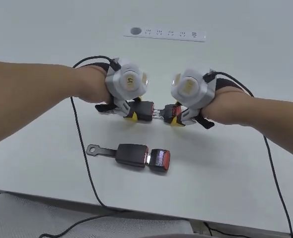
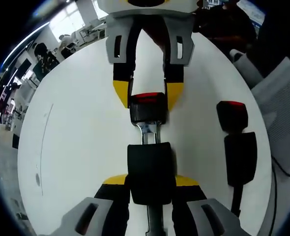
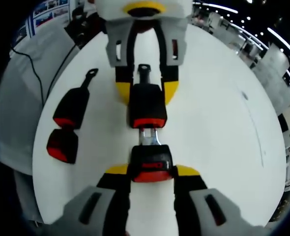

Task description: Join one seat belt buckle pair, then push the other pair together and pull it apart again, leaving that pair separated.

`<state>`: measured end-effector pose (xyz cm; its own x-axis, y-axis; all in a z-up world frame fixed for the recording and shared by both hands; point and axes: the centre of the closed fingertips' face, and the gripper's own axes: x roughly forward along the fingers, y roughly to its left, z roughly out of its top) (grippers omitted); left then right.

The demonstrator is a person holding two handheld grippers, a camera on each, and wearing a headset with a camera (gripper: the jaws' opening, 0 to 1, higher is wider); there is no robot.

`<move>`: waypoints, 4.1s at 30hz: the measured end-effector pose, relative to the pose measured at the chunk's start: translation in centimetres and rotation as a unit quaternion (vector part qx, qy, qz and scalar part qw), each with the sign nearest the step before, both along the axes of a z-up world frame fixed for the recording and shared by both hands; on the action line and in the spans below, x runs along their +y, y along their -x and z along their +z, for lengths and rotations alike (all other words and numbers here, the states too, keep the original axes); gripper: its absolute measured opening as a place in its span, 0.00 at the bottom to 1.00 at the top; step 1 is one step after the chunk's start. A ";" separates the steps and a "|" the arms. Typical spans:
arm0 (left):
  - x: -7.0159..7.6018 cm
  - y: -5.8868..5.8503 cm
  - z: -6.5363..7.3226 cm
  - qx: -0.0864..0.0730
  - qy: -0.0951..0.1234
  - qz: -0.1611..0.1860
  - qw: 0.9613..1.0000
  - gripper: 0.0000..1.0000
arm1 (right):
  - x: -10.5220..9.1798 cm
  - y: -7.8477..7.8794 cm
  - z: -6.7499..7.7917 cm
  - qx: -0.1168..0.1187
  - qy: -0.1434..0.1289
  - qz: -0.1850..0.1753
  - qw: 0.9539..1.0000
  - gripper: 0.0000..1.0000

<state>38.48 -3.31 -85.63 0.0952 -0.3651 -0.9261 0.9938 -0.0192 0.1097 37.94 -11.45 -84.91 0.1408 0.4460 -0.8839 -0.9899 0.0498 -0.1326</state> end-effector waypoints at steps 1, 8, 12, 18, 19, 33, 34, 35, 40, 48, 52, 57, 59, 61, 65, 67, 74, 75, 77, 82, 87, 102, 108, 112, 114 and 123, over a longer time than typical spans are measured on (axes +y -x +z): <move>0.0 0.0 0.0 0.000 0.001 0.001 1.000 0.33 | 0.1 0.0 0.0 0.000 -0.001 0.000 1.000 0.33; -0.1 0.1 0.0 -0.003 0.005 0.003 1.000 0.33 | 0.3 0.2 -0.1 0.008 -0.013 -0.012 1.000 0.32; -0.2 0.2 0.0 -0.001 0.006 0.000 1.000 0.33 | 0.5 0.0 -0.2 0.009 -0.016 -0.008 1.000 0.31; -0.3 0.2 0.0 -0.006 -0.008 -0.007 1.000 0.32 | 0.8 -0.1 -0.2 0.010 -0.019 -0.008 1.000 0.30; -0.2 0.3 0.0 -0.006 -0.006 -0.008 1.000 0.32 | 0.9 -0.1 -0.2 0.011 -0.020 -0.009 1.000 0.30; 0.0 0.2 0.0 -0.001 0.001 0.000 1.000 0.32 | 2.5 0.3 0.1 0.002 -0.032 -0.017 0.999 0.30; 0.0 0.3 0.0 -0.001 0.001 0.000 1.000 0.32 | 2.5 0.2 0.0 0.003 -0.032 -0.017 0.999 0.30; 0.1 0.3 0.0 -0.001 0.003 0.001 1.000 0.32 | 2.5 0.2 0.0 0.003 -0.032 -0.016 0.999 0.30; 0.1 0.2 0.0 -0.002 0.006 0.003 1.000 0.32 | 2.4 0.0 -0.1 0.003 -0.029 -0.015 0.999 0.30; 0.2 0.0 -0.1 0.001 0.005 0.007 1.000 0.32 | 1.0 -0.2 -0.3 0.006 -0.026 -0.021 0.999 0.31; 0.2 0.1 -0.1 0.002 0.009 0.003 1.000 0.32 | 0.7 0.1 -0.3 0.000 -0.024 -0.014 1.000 0.32; 0.1 0.2 0.0 0.001 0.011 0.003 1.000 0.32 | -1.1 -0.1 -0.3 -0.003 -0.015 -0.021 1.000 0.33; 0.1 0.2 0.0 0.001 0.011 0.002 1.000 0.33 | -2.2 -0.1 -0.4 -0.001 -0.013 -0.026 1.000 0.33; 0.1 0.2 0.0 0.002 0.010 0.003 1.000 0.33 | -3.3 0.2 -0.4 -0.005 -0.005 -0.023 1.000 0.33; 0.0 0.2 0.1 0.001 0.009 0.001 1.000 0.33 | -5.2 0.4 -0.2 -0.008 0.004 -0.026 1.000 0.33; 0.0 0.2 0.1 0.001 0.009 0.003 1.000 0.33 | -6.2 0.7 -0.2 -0.007 0.008 -0.028 1.000 0.33; 0.0 0.2 0.1 0.001 0.010 0.011 1.000 0.33 | -10.0 1.4 -0.2 0.000 0.021 -0.041 0.999 0.33; 0.0 0.2 0.1 0.000 0.010 0.011 1.000 0.33 | -10.4 1.4 -0.2 -0.001 0.025 -0.043 0.999 0.33; -0.1 0.3 0.2 -0.001 0.011 0.013 1.000 0.33 | -11.1 1.4 -0.1 0.000 0.029 -0.046 0.999 0.34; -0.3 0.8 0.5 -0.004 0.009 0.014 1.000 0.34 | -11.7 1.6 -0.1 0.001 0.035 -0.049 0.998 0.36; -0.4 0.9 0.7 -0.009 0.007 0.019 1.000 0.34 | -11.7 1.0 0.0 -0.011 0.035 -0.054 0.998 0.43; 1.7 1.2 4.3 -0.078 0.050 0.062 0.994 0.58 | -10.0 2.6 3.4 -0.053 -0.077 -0.167 0.981 0.74; 3.2 3.8 7.5 -0.086 0.113 0.125 0.982 0.66 | -8.7 5.5 5.3 -0.046 -0.141 -0.211 0.966 0.74; 4.4 5.8 8.8 -0.085 0.149 0.178 0.969 0.77 | -8.3 6.9 6.2 -0.047 -0.179 -0.237 0.954 0.75; 5.2 6.8 9.0 -0.091 0.155 0.189 0.965 0.87 | -8.3 7.5 6.6 -0.053 -0.189 -0.244 0.950 0.77; 8.3 10.2 8.6 -0.087 0.154 0.217 0.960 1.00 | -7.9 10.4 7.6 -0.052 -0.213 -0.241 0.946 0.99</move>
<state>28.26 4.95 -77.01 0.4435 -0.5100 -0.7371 0.8669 0.4529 0.2082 27.55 -19.33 -77.29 0.4939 0.6204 -0.6092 -0.8217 0.5623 -0.0936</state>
